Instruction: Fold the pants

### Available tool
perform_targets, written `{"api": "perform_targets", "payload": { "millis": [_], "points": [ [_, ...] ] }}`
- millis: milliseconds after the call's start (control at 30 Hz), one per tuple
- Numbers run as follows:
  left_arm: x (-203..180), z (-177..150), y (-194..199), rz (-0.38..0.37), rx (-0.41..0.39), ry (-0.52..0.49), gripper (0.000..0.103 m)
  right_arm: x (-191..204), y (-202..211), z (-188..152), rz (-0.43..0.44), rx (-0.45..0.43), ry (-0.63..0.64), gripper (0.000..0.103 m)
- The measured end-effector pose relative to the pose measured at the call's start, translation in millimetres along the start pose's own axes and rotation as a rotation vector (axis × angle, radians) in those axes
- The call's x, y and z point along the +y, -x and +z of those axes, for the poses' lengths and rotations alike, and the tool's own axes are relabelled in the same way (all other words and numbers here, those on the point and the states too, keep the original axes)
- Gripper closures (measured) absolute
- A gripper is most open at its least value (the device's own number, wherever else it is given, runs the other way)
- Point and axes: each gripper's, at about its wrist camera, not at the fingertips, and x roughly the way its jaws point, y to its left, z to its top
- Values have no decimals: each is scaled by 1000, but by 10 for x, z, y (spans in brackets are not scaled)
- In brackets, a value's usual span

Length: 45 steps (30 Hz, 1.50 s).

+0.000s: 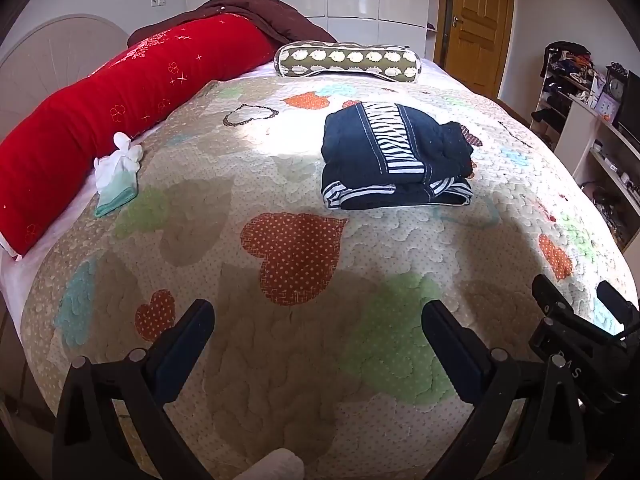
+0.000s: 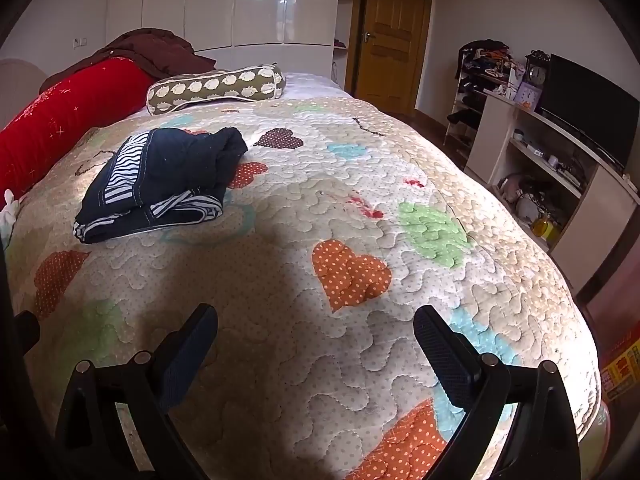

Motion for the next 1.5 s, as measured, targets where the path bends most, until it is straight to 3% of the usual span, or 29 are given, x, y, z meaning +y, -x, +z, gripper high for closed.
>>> {"api": "perform_targets", "payload": {
  "millis": [500,867,1133,1500],
  "points": [
    [98,-170,-412,28,137,17,0,78,-6,15,-1,40,5,3],
    [98,-181,-504,26,169,12,0,119,103,48,-18,30,27,3],
    [199,-152,-556,-33,210,34,0,255,286,105,-53,-6,88,3],
    [176,-188,-529,-22,192,21,0,348,361,107,-53,-15,132,3]
  ]
}}
